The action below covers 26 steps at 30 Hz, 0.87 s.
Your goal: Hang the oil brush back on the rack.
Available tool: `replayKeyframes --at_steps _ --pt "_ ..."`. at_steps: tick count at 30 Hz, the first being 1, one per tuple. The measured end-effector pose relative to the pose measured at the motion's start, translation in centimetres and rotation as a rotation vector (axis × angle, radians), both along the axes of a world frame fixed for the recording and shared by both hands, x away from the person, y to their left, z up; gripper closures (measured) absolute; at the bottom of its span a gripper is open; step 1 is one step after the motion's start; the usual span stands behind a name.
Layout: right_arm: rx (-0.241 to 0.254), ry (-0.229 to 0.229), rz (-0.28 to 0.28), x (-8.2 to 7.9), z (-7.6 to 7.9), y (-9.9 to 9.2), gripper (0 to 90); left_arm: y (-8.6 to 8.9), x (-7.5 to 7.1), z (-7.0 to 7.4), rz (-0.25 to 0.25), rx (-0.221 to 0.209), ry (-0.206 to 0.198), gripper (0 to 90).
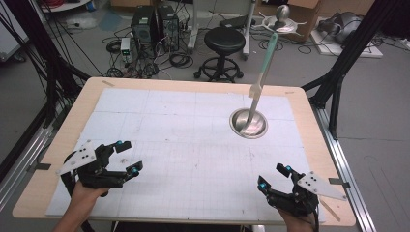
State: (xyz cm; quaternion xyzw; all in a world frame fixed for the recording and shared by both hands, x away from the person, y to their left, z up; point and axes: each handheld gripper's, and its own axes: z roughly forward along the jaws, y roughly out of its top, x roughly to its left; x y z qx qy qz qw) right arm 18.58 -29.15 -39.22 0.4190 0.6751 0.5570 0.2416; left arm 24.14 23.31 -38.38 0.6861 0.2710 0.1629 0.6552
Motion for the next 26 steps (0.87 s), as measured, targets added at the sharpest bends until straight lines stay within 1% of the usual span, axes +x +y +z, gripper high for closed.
replayKeyframes --at_steps 5,8,16,21,26 --pt "-0.006 0.007 -0.007 0.1 -0.1 0.1 19.5 0.7 0.0 -0.6 0.019 0.006 0.002 17.8" --pt "-0.011 0.007 -0.005 0.0 -0.1 0.0 19.5 0.6 0.0 -0.6 0.021 -0.002 0.007 17.8" --pt "-0.009 0.011 -0.005 0.0 -0.2 -0.1 19.5 0.4 0.2 -0.7 0.024 0.000 0.015 17.8" --pt "-0.013 0.018 0.004 0.1 -0.2 0.1 19.5 0.7 0.3 -1.1 0.054 -0.001 0.015 18.2" --pt "-0.011 0.024 0.008 0.3 -0.4 0.1 19.5 1.3 0.3 -1.3 0.070 -0.013 0.017 18.2"
